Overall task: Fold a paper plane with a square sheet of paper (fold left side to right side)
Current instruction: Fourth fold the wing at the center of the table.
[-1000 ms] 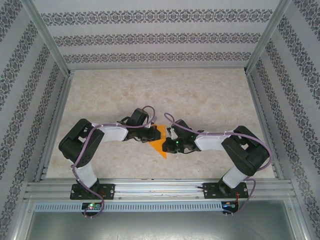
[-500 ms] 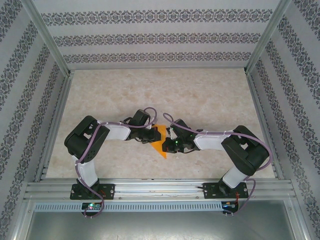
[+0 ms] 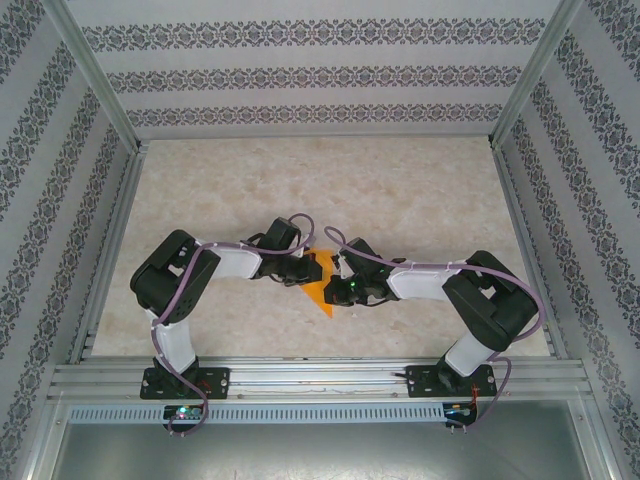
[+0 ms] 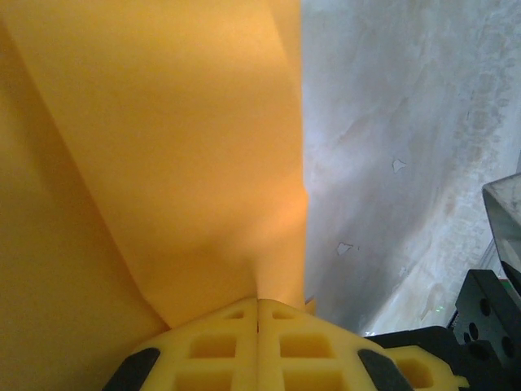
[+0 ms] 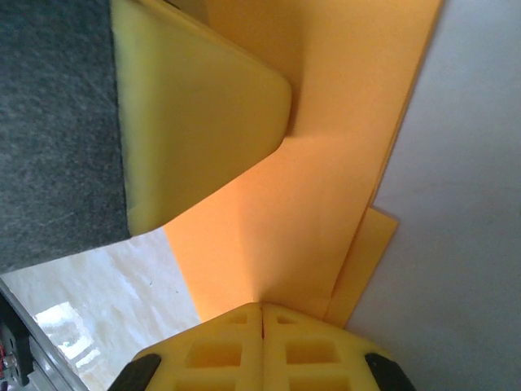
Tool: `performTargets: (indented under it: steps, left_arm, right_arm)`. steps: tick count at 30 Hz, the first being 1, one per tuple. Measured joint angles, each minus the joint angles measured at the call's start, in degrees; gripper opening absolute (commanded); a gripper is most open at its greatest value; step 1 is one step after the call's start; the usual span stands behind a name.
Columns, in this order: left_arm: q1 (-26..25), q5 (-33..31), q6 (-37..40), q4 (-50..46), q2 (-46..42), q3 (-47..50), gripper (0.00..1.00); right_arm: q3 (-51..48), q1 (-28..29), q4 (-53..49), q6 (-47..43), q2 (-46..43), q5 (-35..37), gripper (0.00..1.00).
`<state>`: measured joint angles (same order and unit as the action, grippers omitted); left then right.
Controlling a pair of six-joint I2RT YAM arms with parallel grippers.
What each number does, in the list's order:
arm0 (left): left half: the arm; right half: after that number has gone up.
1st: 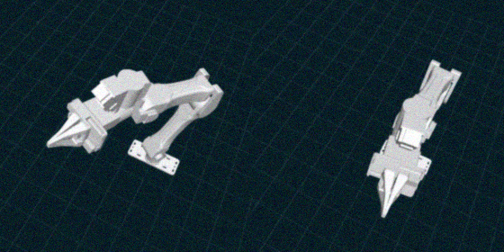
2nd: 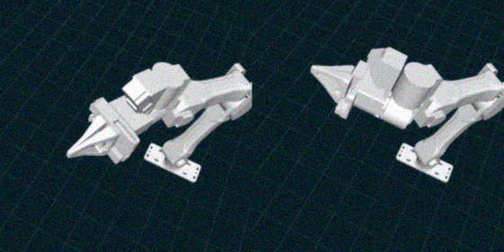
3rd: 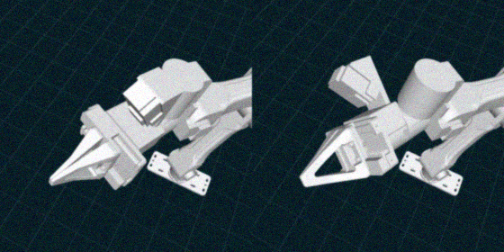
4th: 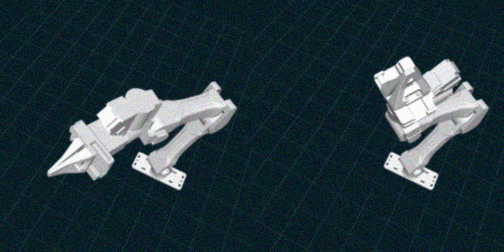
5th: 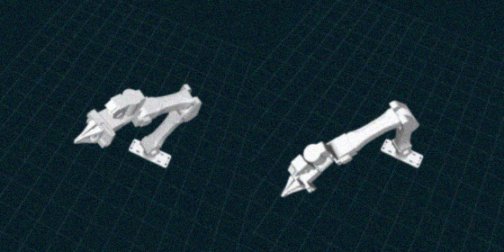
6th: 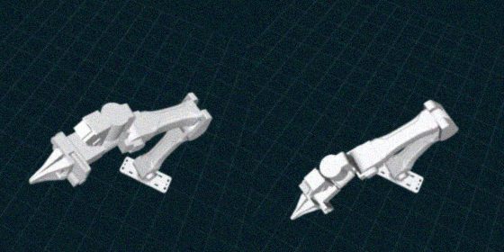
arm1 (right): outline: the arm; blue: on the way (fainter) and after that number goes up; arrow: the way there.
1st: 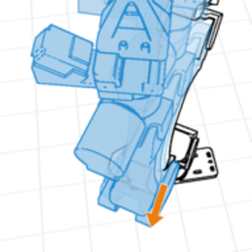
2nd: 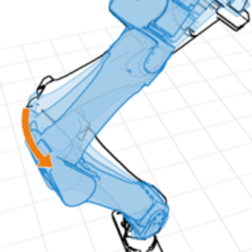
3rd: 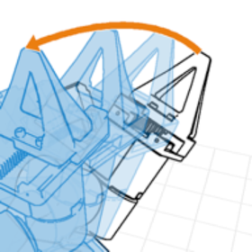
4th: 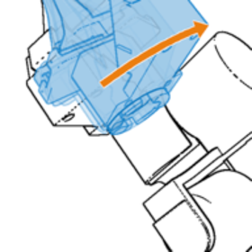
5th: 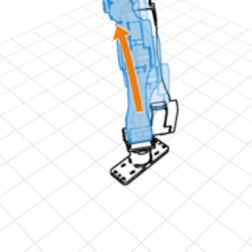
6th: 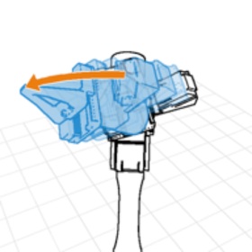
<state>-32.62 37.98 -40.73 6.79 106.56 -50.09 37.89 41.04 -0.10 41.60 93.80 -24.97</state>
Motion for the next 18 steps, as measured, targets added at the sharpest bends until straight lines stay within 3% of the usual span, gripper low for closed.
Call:
performTargets:
  steps: [18]
  left_arm:
    - [4.6,2.1,3.8,-3.2,3.9,-5.8,0.02]
  right_arm:
    - [0.3,0.1,0.6,0.0,0.2,1.6,0.00]
